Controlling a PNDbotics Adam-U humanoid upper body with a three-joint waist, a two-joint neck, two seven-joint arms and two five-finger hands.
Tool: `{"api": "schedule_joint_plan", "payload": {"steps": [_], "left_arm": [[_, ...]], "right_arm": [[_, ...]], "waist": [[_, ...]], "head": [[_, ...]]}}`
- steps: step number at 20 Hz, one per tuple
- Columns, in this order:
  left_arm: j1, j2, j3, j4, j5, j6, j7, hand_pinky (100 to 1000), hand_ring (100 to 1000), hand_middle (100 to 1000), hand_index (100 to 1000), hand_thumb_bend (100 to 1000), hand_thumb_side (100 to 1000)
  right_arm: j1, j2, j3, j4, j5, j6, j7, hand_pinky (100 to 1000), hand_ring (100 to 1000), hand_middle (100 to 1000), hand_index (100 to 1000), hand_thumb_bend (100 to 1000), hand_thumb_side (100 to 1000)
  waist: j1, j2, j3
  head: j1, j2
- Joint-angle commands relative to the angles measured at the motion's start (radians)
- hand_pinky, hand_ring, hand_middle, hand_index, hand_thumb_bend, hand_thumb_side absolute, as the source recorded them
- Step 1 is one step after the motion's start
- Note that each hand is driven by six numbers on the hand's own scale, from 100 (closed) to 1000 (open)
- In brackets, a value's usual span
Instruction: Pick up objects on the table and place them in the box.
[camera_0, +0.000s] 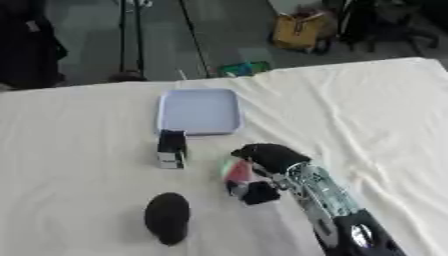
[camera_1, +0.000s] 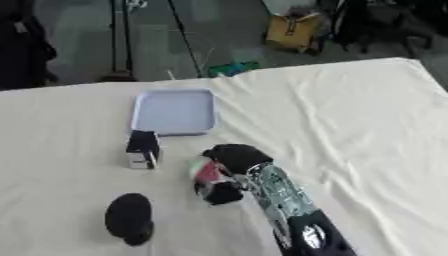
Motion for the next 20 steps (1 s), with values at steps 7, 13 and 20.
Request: {"api": "schedule_joint_plan", "payload": {"steps": [7, 13, 20], "left_arm": [[-0.006, 0.005, -0.001, -0.014, 0.002, 0.002, 0.000, 653, 691, 791, 669, 100, 863], [-0.006, 0.003, 0.001, -0.014, 0.002, 0.002, 0.002, 653, 691, 791, 669, 100, 862], [-0.006, 0.001, -0.002, -0.014, 0.003, 0.002, -0.002, 655, 693, 792, 670, 100, 864]], "right_arm": [[-0.005, -0.007, -0.009, -0.018, -0.035, 0.009, 0.013, 874, 894, 725, 928, 160, 634], [0.000, -0.011, -0.010, -0.007, -0.023, 0.015, 0.014, 873, 874, 622, 852, 155, 520], [-0.002, -0.012, -0.011, -0.015, 0.010, 0.045, -0.064, 860, 847, 581, 779, 100, 378]], "waist": [[0.002, -0.013, -0.001], [0.004, -0.010, 0.001], [0.005, -0.010, 0.000]], "head": [[-0.003, -0.008], [-0.007, -0.005], [-0.008, -0.008]]}}
